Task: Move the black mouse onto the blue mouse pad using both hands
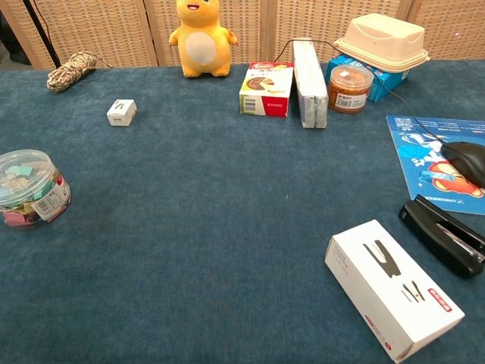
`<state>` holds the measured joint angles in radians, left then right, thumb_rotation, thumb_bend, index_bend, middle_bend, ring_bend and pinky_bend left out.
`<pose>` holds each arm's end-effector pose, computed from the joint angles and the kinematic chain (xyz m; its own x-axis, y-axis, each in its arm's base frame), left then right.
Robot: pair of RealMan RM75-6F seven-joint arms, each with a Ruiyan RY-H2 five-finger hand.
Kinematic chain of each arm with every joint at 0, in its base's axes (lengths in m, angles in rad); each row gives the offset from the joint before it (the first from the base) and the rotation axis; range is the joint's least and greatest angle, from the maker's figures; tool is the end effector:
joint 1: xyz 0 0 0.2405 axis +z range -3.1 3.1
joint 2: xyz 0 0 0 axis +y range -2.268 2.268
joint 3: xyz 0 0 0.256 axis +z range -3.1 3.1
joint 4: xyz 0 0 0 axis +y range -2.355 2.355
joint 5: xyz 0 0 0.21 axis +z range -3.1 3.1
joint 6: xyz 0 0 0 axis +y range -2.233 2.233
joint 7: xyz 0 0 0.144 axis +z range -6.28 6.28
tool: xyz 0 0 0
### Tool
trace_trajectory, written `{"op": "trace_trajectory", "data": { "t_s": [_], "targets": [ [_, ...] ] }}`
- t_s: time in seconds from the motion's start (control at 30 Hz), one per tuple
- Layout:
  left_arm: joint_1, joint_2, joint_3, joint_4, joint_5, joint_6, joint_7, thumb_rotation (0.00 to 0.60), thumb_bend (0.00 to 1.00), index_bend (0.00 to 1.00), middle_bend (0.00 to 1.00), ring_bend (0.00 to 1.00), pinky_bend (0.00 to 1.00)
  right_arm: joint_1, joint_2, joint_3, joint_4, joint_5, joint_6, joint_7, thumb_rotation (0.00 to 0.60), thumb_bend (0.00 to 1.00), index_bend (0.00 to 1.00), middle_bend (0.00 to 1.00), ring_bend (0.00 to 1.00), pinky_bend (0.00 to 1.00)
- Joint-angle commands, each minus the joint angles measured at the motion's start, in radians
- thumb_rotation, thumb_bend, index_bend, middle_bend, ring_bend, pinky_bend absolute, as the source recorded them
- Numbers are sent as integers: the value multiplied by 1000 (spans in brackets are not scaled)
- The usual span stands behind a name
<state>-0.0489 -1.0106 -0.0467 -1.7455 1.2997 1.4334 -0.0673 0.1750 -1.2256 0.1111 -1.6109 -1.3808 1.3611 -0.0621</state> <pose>-0.3275 0.1644 0.1837 0.2830 0.0552 0.9575 0.9321 0.2196 -0.2881 -0.2990 -0.2196 0.1220 0.3336 -0.0488 0.9415 -0.9423 0.0132 0.3346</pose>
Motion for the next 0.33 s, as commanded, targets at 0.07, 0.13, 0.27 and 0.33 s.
{"op": "trace_trajectory", "data": {
  "t_s": [0.07,0.13,0.27,0.33],
  "targets": [
    [5,-17,-4,30,18,18,-8,600,0,0,0,0,0,-39,-23,-23,61,-41,68,17,600,0,0,0,0,0],
    [6,-21,-7,46,26,20,-23,600,0,0,0,0,0,-45,-36,-12,71,-52,103,7,600,0,0,0,0,0],
    [7,-20,-7,57,41,21,-41,600,0,0,0,0,0,-52,-49,-5,78,-69,139,-5,600,0,0,0,0,0],
    [8,-18,-4,59,58,26,-46,600,0,0,0,0,0,-55,-55,-3,79,-84,158,-5,600,0,0,0,0,0]
  ]
}}
